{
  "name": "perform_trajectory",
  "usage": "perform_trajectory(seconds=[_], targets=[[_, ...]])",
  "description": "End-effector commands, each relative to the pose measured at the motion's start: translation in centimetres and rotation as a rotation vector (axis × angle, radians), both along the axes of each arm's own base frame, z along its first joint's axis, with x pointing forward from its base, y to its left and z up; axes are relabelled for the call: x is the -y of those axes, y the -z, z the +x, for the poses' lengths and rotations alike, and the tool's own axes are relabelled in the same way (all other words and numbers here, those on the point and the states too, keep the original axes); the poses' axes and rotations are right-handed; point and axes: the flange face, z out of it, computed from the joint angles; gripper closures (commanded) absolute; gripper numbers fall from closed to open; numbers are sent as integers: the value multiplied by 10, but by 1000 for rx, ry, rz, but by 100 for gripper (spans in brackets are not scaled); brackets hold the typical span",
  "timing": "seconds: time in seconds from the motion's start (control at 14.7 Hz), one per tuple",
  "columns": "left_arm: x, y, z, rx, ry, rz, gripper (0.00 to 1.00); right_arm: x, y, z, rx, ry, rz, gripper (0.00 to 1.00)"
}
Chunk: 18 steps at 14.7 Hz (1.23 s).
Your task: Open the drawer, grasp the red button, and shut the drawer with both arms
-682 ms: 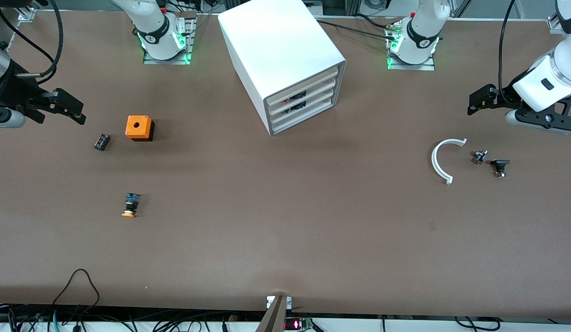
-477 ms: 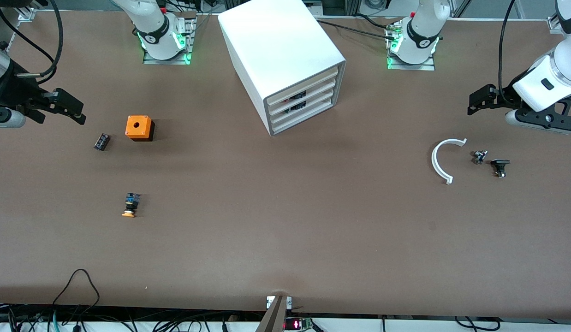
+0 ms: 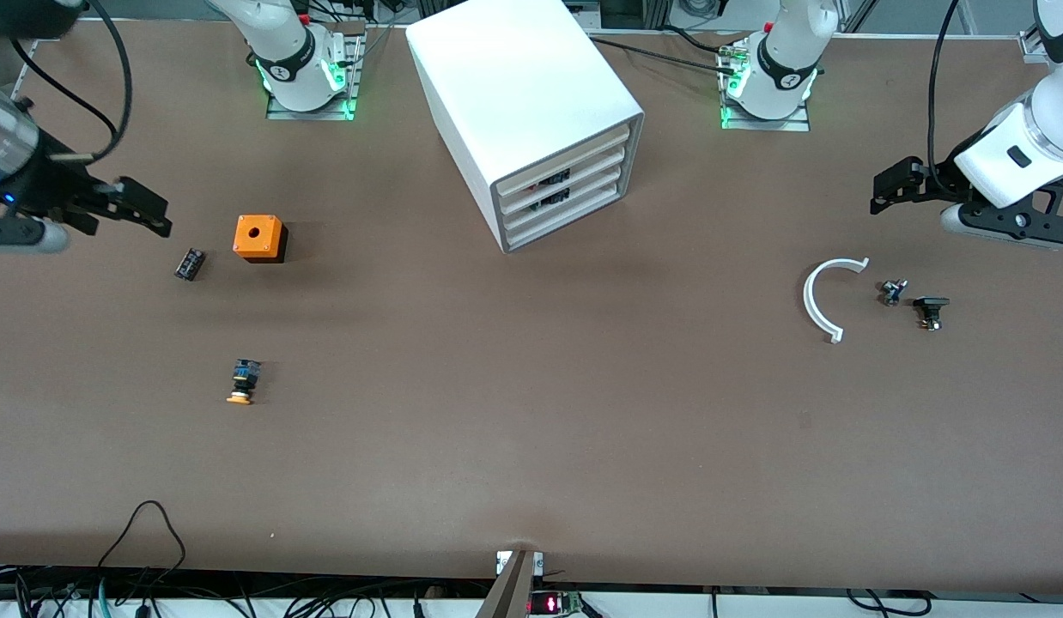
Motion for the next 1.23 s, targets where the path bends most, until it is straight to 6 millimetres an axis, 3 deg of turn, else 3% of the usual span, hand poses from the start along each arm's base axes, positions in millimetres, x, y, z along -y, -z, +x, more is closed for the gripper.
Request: perform_trajectory(seconds=[0.0,0.27,0.55,0.68,0.89,1.16], targets=[[4,-1,-2,-11,-5,-24,0,-1,13,8,-3,9,18,1],[22,3,-5,-134,19,-126,0,-7,51,33,-13,39,26,1],[64,25,-6,-259,64,-287,0,-48,90,40,-73,122,2,1],[83,44,1,-307,74,-383,0,-62,109,48,-91,162,3,1],[115,85,11,-371,161,-555,1,-88,120,64,-83,160,6,1],[136,135,20,-425,215,-771,1,-116,133,81,-88,243,4,1]])
